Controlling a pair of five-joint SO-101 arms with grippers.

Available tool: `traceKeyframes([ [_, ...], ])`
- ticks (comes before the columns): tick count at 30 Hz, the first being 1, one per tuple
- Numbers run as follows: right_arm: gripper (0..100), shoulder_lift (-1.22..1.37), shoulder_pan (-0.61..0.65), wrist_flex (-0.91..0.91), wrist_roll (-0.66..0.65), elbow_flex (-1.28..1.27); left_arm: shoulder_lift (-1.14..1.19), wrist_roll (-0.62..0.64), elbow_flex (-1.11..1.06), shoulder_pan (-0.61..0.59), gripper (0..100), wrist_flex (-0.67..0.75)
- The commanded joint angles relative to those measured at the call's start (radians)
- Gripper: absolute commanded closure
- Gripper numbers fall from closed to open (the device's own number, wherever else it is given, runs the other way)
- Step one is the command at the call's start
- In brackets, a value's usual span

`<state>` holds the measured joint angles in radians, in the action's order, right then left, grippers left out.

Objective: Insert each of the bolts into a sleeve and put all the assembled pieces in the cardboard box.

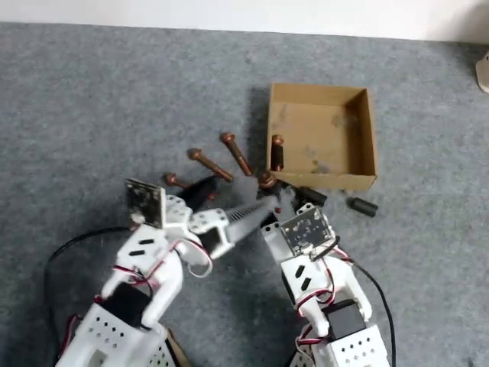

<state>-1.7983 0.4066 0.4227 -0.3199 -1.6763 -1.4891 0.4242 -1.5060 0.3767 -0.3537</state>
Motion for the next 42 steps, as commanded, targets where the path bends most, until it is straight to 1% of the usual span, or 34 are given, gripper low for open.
traceKeyframes([
  [1, 99.5, -0.015, -0.039, -0.004, -0.037, -0.102, -0.002, -0.005, 0.054, -0.096, 60, -0.066],
  [5, 99.5, -0.015, -0.042, -0.004, -0.034, -0.101, -0.007, -0.005, 0.053, -0.165, 60, -0.172],
  [7, 99.5, -0.015, -0.042, -0.004, -0.032, -0.101, -0.007, -0.005, 0.041, -0.189, 60, -0.196],
  [10, 99.5, -0.013, -0.042, -0.002, 0.002, -0.101, -0.007, -0.005, -0.005, -0.216, 60, -0.166],
  [14, 99.5, 0.068, -0.044, -0.005, 0.008, -0.065, -0.008, -0.006, -0.084, -0.226, 60, -0.068],
  [17, 99.5, 0.202, -0.044, -0.012, 0.009, 0.018, -0.008, -0.009, -0.142, -0.226, 60, 0.015],
  [19, 99.5, 0.306, -0.044, -0.013, 0.011, 0.099, -0.008, -0.009, -0.162, -0.226, 60, 0.04],
  [21, 99.5, 0.414, -0.061, -0.036, 0.015, 0.182, -0.008, -0.009, -0.168, -0.226, 60, 0.041],
  [25, 99.5, 0.636, -0.128, -0.084, 0.066, 0.364, -0.008, -0.011, -0.17, -0.226, 60, 0.04],
  [28, 99.5, 0.811, -0.171, -0.107, 0.069, 0.509, -0.008, -0.011, -0.176, -0.226, 60, 0.038],
  [31, 99.5, 0.974, -0.202, -0.137, 0.121, 0.641, -0.008, -0.011, -0.18, -0.226, 60, 0.038],
  [42, 99.5, 1.465, -0.217, -0.139, 0.23, 1.05, -0.008, -0.011, -0.182, -0.226, 60, 0.038],
])
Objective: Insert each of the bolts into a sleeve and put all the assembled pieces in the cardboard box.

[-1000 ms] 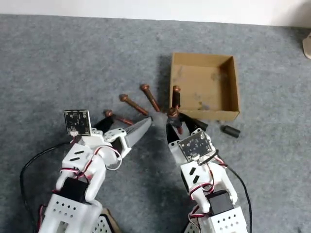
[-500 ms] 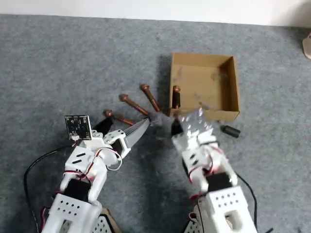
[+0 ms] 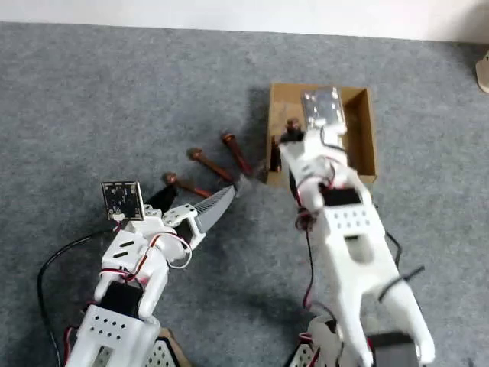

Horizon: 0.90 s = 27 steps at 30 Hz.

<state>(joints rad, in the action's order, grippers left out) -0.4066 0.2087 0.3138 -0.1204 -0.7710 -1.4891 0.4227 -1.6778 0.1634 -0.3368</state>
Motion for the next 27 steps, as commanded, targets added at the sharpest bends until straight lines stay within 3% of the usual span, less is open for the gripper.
traceKeyframes([
  [1, 99.5, 0.116, -0.031, -0.031, 0.043, 0.177, -0.008, -0.009, -0.01, -0.013, 60, 0.021],
  [8, 99.5, 0.427, -0.124, -0.03, 0.149, 0.384, -0.008, -0.009, -0.01, -0.013, 60, 0.021],
  [15, 99.1, 0.503, -0.096, 0.018, 0.149, 0.415, -0.008, -0.009, -0.01, -0.013, 60, 0.021],
  [20, 83.0, 0.501, -0.082, 0.196, 0.144, 0.449, -0.008, -0.009, -0.01, -0.013, 60, 0.021],
  [22, 76.7, 0.501, -0.081, 0.268, 0.086, 0.495, -0.008, -0.009, -0.01, -0.013, 60, 0.021],
  [27, 76.7, 0.466, -0.085, 0.392, 0.049, 0.582, -0.008, -0.009, -0.01, -0.013, 60, 0.021],
])
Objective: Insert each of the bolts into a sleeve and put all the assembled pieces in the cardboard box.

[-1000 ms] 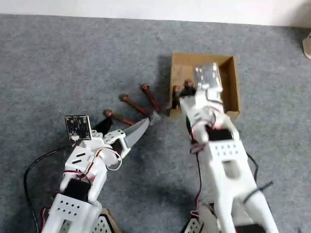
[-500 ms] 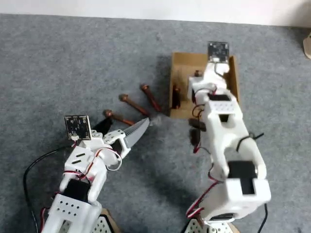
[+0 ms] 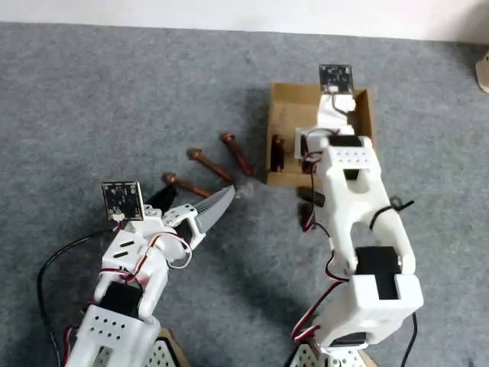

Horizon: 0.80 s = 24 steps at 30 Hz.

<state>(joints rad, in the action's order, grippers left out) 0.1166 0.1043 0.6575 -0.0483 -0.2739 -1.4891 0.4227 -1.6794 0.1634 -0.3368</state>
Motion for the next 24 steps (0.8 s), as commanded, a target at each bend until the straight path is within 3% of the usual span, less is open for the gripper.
traceKeyframes([
  [1, 76.7, -0.077, 0.019, 0.065, -0.023, 0.094, -0.008, -0.009, -0.008, -0.013, 60, 0.021],
  [12, 76.7, -0.251, 0.036, 0.415, -0.025, 0.094, -0.008, -0.009, -0.008, -0.013, 60, 0.021],
  [24, 76.7, -0.259, 0.041, 0.625, -0.072, 0.042, -0.008, -0.009, -0.008, -0.013, 60, 0.021],
])
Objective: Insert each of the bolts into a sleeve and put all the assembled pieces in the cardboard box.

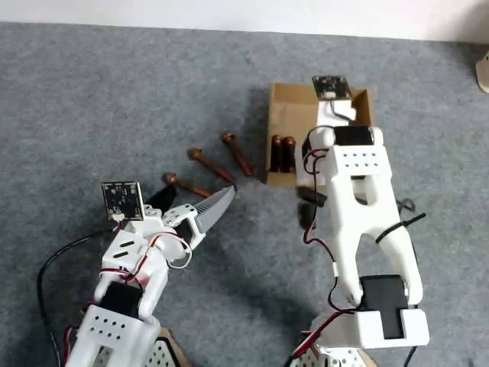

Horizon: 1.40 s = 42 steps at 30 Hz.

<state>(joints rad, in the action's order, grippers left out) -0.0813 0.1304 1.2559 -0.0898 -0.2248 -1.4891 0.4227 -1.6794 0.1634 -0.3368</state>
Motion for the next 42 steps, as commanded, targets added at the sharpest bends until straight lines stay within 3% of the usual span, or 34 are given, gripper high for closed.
traceKeyframes([
  [1, 76.7, -0.061, 0.015, 0.027, -0.031, -0.036, -0.008, -0.009, -0.008, -0.013, 60, 0.021],
  [12, 76.7, -0.061, 0.01, -0.248, -0.029, -0.367, -0.008, -0.009, -0.008, -0.012, 60, 0.021],
  [25, 76.9, -0.051, 0.028, -0.321, -0.028, -0.394, -0.008, -0.008, -0.008, -0.012, 60, 0.021],
  [33, 96.1, -0.048, 0.042, -0.326, 0.026, -0.407, -0.008, -0.008, -0.008, -0.012, 60, 0.021],
  [42, 96.8, -0.05, 0.042, -0.481, 0.021, -0.55, -0.008, -0.008, -0.01, -0.012, 60, 0.02],
])
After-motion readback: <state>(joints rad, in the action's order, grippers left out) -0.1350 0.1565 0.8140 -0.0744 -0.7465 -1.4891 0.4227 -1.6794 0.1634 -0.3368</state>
